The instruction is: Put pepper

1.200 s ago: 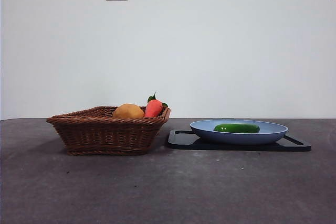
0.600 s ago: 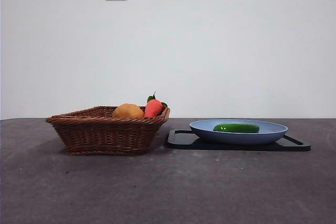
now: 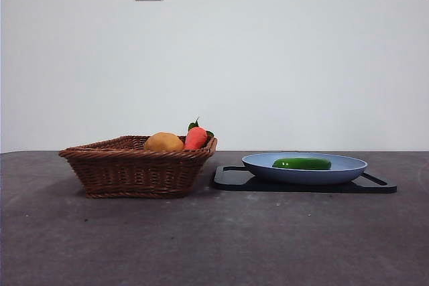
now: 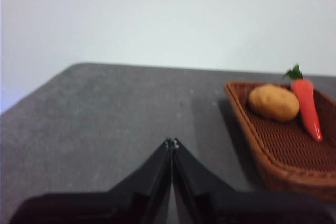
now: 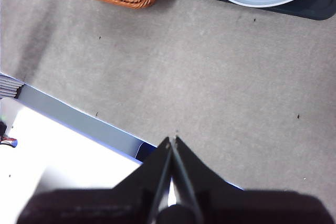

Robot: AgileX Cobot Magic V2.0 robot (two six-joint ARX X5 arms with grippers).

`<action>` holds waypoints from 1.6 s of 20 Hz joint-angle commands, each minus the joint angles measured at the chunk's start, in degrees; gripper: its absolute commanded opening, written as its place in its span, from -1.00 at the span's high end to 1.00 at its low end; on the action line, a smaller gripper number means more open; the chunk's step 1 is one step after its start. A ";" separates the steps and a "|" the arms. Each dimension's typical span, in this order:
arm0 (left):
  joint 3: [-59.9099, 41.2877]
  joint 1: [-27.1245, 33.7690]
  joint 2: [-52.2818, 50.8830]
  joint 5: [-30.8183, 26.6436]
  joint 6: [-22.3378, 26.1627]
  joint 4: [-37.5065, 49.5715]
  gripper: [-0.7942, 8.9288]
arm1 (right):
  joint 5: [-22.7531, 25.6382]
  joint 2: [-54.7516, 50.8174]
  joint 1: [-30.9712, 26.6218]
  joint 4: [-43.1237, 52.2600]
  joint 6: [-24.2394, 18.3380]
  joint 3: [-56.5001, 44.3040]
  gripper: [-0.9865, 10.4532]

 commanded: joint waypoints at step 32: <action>-0.59 0.11 -0.22 4.35 -1.46 -5.99 0.82 | 0.61 -19.45 -11.06 35.15 -3.61 -16.22 0.81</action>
